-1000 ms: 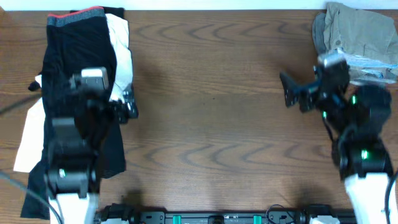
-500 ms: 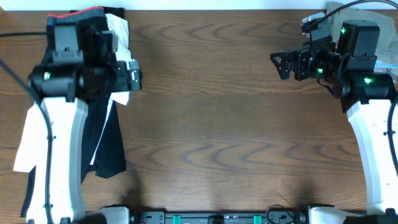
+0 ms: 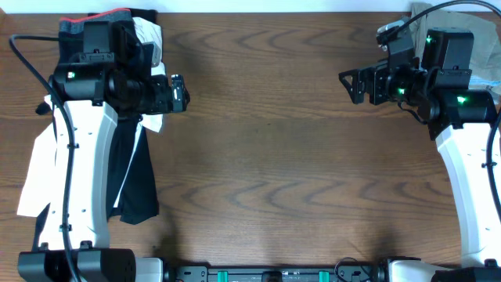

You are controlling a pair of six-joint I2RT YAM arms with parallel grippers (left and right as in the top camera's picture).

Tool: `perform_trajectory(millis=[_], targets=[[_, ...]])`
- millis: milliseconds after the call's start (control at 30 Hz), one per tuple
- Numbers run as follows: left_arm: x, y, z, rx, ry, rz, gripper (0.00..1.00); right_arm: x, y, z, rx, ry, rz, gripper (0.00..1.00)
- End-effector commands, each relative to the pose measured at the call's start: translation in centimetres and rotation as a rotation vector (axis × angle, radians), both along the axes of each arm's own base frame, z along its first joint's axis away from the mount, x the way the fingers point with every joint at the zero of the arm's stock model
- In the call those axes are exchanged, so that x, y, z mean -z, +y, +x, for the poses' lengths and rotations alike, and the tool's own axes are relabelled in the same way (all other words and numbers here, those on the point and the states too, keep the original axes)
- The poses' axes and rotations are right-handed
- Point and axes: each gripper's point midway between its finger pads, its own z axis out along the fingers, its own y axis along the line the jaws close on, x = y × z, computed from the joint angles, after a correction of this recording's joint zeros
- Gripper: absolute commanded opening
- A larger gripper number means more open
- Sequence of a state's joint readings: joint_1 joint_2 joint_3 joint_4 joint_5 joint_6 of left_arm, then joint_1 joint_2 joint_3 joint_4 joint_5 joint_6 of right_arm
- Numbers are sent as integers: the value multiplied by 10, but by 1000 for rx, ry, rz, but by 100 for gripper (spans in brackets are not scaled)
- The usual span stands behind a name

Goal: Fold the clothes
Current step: 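Reach the left gripper to the black pants' waistband on the pile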

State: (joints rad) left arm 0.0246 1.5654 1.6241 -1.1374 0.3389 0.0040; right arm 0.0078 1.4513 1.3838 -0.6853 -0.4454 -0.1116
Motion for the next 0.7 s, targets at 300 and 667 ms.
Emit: perform_trajectory(millis=[300, 667], targets=[[-28, 83, 44, -293, -153, 165, 98, -5, 11, 31, 56, -80, -61, 99], [40, 189, 77, -513, -70, 200, 99, 41, 24, 26, 19, 72, -79, 99]])
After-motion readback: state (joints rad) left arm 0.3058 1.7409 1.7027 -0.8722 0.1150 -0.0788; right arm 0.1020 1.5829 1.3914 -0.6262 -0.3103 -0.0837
